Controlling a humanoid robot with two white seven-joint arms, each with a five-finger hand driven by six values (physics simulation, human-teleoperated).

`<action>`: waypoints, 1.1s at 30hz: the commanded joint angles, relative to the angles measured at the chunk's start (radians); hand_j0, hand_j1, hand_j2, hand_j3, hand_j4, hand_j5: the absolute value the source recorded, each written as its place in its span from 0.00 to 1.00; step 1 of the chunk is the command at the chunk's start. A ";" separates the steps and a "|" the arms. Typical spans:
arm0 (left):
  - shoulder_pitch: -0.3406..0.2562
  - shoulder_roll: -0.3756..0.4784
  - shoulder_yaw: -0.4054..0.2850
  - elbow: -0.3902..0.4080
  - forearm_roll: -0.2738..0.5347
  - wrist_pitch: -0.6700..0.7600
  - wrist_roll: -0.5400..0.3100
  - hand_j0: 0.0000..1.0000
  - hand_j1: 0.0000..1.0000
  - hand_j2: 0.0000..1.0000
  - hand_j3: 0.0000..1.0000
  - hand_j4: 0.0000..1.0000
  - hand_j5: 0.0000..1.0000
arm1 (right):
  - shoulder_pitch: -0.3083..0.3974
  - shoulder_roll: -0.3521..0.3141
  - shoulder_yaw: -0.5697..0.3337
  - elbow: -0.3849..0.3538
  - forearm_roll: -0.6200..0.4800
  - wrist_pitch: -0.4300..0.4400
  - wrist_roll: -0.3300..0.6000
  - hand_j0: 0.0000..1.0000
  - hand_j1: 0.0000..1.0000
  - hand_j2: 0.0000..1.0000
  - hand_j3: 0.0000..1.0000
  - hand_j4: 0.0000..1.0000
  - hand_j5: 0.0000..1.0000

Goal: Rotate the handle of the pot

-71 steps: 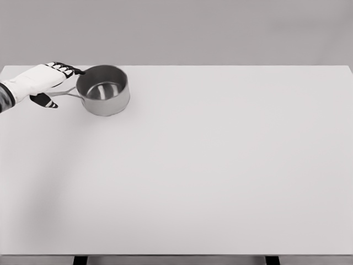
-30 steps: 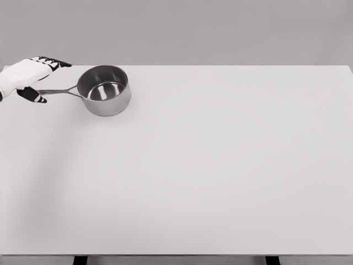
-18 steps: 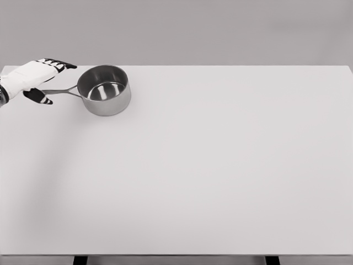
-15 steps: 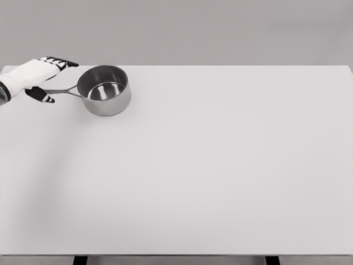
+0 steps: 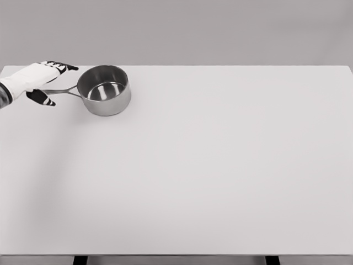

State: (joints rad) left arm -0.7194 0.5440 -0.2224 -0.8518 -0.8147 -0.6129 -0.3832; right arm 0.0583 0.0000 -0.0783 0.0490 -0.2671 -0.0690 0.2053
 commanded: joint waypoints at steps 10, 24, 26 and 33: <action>-0.031 -0.004 0.005 0.048 0.006 0.002 0.001 1.00 1.00 1.00 1.00 1.00 1.00 | 0.000 0.000 0.000 0.000 0.000 0.000 0.000 1.00 1.00 1.00 1.00 1.00 1.00; -0.067 -0.006 0.006 0.119 0.006 0.002 0.003 1.00 1.00 1.00 1.00 1.00 1.00 | 0.000 0.000 0.000 0.000 0.000 0.000 0.000 1.00 1.00 1.00 1.00 1.00 1.00; -0.074 -0.006 0.006 0.132 0.006 0.002 0.003 1.00 1.00 1.00 1.00 1.00 1.00 | 0.000 0.000 0.000 0.000 0.000 0.000 0.000 1.00 1.00 1.00 1.00 1.00 1.00; -0.074 -0.004 0.006 0.134 0.008 0.002 0.003 1.00 1.00 1.00 1.00 1.00 1.00 | 0.000 0.000 0.000 0.000 0.000 0.000 0.000 1.00 1.00 1.00 1.00 1.00 1.00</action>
State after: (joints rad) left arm -0.7931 0.5381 -0.2183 -0.7188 -0.8138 -0.6130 -0.3811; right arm 0.0583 0.0000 -0.0783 0.0490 -0.2671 -0.0690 0.2053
